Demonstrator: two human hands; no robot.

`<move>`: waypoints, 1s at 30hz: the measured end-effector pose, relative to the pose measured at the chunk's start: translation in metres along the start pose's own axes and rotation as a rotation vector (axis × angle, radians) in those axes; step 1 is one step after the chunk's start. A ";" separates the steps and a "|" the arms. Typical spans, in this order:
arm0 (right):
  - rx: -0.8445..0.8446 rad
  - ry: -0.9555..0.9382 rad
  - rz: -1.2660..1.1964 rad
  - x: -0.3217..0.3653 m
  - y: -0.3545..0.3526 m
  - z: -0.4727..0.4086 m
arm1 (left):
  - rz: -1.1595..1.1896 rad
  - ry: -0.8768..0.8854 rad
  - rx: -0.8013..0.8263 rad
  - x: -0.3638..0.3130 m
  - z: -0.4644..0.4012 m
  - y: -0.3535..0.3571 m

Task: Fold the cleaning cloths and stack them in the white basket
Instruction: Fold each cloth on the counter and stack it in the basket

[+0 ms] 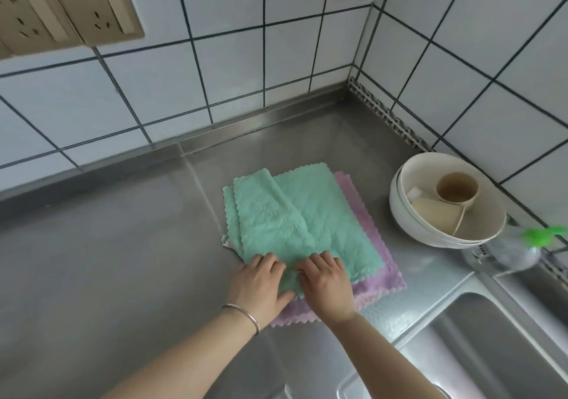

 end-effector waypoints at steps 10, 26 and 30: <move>-0.114 -0.035 -0.067 -0.017 -0.031 -0.030 | 0.058 -0.255 -0.098 0.017 -0.022 -0.029; -0.011 0.004 -0.210 0.025 -0.107 -0.116 | 0.299 -0.365 -0.373 0.149 0.054 -0.144; 0.064 -0.011 -0.340 0.092 -0.110 -0.157 | 0.361 -0.420 -0.442 0.205 0.103 -0.184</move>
Point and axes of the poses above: each hand's wrist, its own z-axis away from the middle knuckle, its own y-axis out of the palm, x = y × z, the point moved 4 cm from there along -z, towards the middle knuckle, and after that the axes turned 1 degree about z, right-handed, at the moved point
